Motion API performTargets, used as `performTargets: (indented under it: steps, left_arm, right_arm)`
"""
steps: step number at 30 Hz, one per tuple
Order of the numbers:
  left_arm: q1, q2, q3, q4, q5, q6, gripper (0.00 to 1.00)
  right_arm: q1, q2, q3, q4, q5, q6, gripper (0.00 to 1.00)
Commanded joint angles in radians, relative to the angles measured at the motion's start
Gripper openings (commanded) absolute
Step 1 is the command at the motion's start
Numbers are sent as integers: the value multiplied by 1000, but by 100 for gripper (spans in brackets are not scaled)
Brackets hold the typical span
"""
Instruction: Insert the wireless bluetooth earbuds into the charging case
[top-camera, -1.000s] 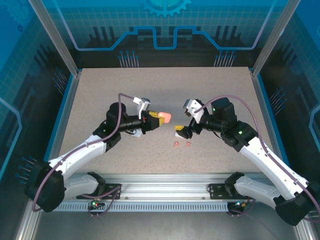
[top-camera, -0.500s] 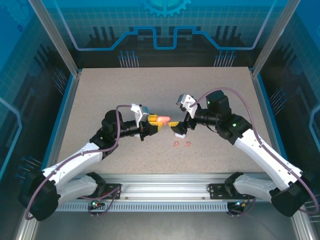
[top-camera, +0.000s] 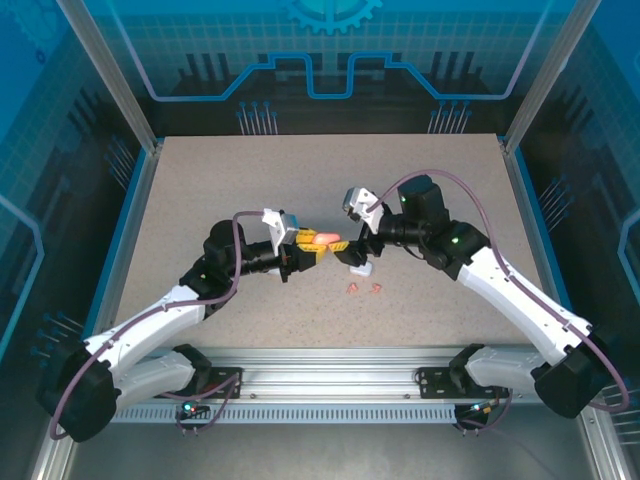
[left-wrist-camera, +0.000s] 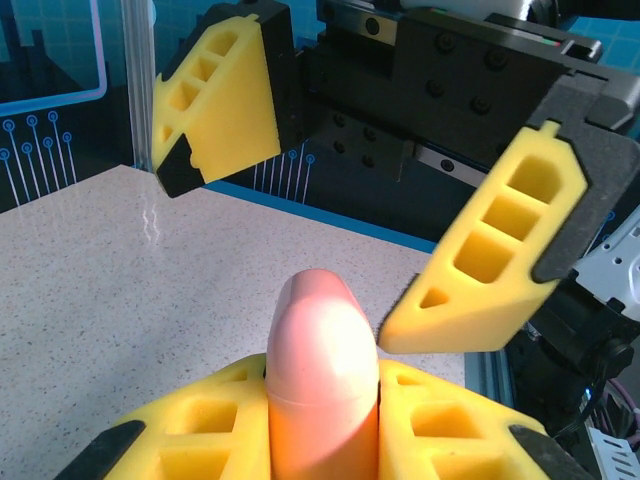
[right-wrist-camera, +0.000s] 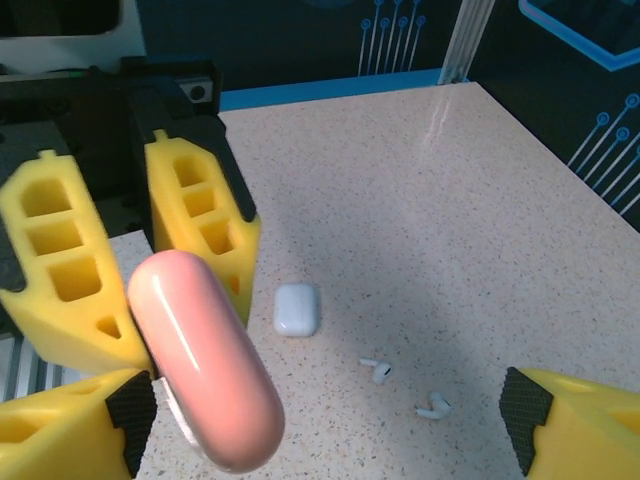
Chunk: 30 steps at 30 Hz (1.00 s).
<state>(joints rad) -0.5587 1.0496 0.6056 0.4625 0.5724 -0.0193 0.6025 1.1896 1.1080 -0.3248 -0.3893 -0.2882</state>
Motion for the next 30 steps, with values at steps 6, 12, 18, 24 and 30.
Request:
performTargets:
  steps: [6, 12, 18, 24, 30]
  left_arm:
    - [-8, -21, -6, 39, 22, 22, 0]
    - [-10, -20, -7, 39, 26, 24, 0]
    - [-11, -27, -10, 37, 24, 25, 0]
    - [-13, -29, -15, 35, 6, 29, 0]
    - [-12, -43, -34, 32, -95, 38, 0]
  right_arm:
    - [-8, 14, 59, -13, 63, -1, 89]
    - [-28, 19, 75, -16, 73, 9, 88]
    - [-40, 20, 82, -18, 73, 17, 88]
    - [-49, 5, 81, -19, 29, 25, 89]
    - [-82, -70, 56, -40, 86, 111, 91]
